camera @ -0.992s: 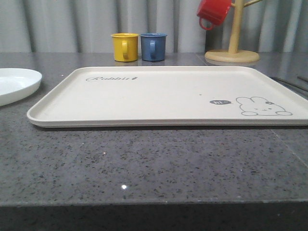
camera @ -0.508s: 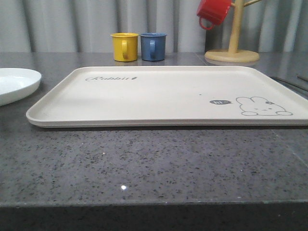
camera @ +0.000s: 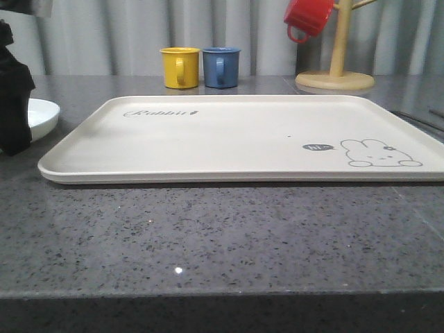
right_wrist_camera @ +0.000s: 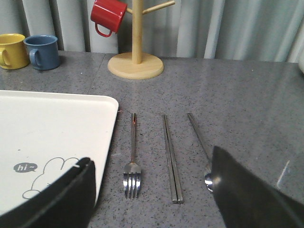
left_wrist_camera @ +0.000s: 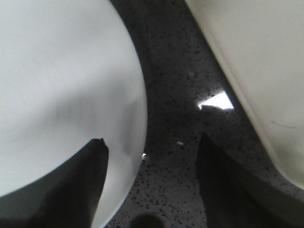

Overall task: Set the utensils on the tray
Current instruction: 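Grasp the white plate rim with the left gripper and lift it, then lower the white plate onto the tray and open the left gripper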

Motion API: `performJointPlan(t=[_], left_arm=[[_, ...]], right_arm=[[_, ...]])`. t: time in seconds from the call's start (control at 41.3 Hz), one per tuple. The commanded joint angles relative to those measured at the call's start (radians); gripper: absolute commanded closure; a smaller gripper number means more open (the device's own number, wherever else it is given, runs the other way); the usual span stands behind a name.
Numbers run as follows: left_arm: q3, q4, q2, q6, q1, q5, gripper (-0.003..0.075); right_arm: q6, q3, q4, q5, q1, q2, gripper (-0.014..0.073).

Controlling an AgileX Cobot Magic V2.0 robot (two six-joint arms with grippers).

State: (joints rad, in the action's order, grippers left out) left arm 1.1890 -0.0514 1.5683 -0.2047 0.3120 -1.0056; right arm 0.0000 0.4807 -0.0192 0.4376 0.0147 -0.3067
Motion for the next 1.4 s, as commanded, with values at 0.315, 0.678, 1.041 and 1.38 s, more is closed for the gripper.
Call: performJointPlan(t=[0.315,0.678,1.041,1.38], left_arm=[[0.030,-0.016,-0.024,0.000,0.006,0.022,0.0612],[0.074,-0.076,-0.051,0.000,0.019,0.009,0.0738],[0.303,-0.162,-0.086,0.000,0.272,-0.011,0.0738],[0.363,-0.158,0.038,0.002,0.507,-0.006,0.0739]], right_arm=[[0.000,0.034,0.004,-0.088,0.007,-0.017,0.0057],[0.000,0.034,0.004,-0.088,0.007,-0.017,0.0057],[0.000,0.034,0.004,-0.088,0.007,-0.017,0.0057],[0.000,0.034,0.004,-0.088,0.007,-0.017,0.0057]])
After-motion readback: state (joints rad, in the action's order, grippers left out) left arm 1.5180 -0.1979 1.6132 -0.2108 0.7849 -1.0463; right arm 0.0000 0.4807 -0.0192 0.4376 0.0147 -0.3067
